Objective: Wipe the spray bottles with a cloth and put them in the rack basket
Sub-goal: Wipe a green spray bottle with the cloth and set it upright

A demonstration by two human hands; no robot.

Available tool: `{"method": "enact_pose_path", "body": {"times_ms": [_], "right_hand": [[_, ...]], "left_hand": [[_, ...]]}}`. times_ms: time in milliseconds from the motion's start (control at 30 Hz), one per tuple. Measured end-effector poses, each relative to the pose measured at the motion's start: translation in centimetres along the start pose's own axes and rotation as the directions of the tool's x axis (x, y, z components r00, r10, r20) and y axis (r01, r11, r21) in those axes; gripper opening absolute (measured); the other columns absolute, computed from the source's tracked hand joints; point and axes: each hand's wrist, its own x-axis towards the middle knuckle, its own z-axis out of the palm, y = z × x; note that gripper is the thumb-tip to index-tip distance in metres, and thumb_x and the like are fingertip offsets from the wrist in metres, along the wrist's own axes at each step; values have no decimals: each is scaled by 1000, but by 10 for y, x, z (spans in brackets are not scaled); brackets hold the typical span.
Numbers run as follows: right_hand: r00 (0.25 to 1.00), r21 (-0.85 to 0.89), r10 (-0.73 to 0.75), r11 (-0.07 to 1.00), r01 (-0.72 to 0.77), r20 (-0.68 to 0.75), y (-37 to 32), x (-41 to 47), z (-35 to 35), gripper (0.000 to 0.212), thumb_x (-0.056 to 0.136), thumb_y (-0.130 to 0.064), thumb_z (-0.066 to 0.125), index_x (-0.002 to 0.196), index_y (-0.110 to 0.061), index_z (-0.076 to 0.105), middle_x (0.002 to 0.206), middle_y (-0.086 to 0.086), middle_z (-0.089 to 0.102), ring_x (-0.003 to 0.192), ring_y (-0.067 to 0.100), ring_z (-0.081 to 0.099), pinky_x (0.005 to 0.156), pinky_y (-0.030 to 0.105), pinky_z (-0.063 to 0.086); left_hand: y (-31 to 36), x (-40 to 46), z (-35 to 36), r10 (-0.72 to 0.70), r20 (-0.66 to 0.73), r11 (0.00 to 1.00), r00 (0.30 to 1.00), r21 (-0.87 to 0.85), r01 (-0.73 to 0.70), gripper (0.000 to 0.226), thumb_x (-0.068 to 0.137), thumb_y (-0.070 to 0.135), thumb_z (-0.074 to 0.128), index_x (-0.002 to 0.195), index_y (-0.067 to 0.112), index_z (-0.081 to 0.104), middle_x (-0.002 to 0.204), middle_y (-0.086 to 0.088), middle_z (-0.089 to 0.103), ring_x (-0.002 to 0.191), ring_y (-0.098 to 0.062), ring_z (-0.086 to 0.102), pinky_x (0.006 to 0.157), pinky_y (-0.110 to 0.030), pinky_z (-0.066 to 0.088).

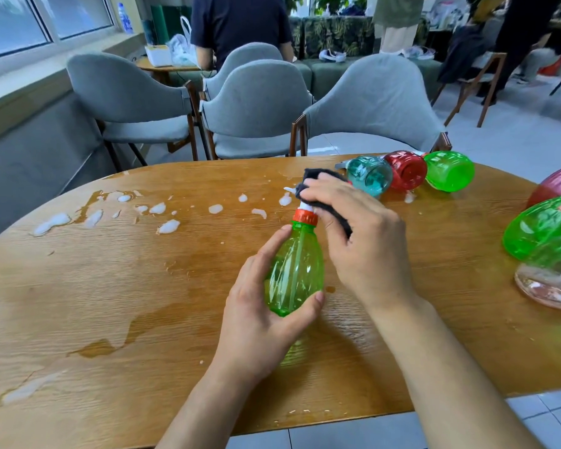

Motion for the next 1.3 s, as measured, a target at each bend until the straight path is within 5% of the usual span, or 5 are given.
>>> {"method": "enact_pose_path", "body": {"times_ms": [267,400,567,700,1300], "right_hand": [[998,0,62,998,-62,-23,4,-3,2,31,98,0,68,124,-15,76,132,-3,72,134,10,61,114,38,50],[979,143,-100,987,75,177,2,-5,1,31,95,1,71,119,-16,79,131,-5,73,134,7,60,116,35,47],[985,-31,122,991,-127,-125,7,-7,2,35,96,3,69,125,-15,75,134,-3,71,134,10,60,114,34,49],[999,74,24,997,-26,26,2,-8,5,33,96,2,70,122,-16,78,132,-4,72,134,8,60,115,36,49],[996,-67,72,995,-76,-54,7,-15,13,37,94,6,70,123,-15,77,133,-3,72,134,10,61,113,36,50]], "left_hand": [[2,2,1,-8,-27,997,1000,-71,6,83,84,31,86,156,37,46,152,14,59,143,-14,55,119,-45,46],[0,3,-5,-26,-57,994,998,-104,20,82,84,38,83,157,39,45,152,13,59,143,-16,55,118,-51,47],[5,0,1,-23,20,996,1000,-88,25,83,84,41,85,156,45,43,151,13,58,139,-19,58,113,-51,51],[3,2,0,-20,-27,995,999,-100,17,82,85,33,85,156,41,46,151,10,60,141,-19,57,115,-51,49],[4,5,-2,-19,-107,996,994,-86,10,79,82,32,86,152,40,49,150,18,58,141,-11,55,116,-45,49]]}}
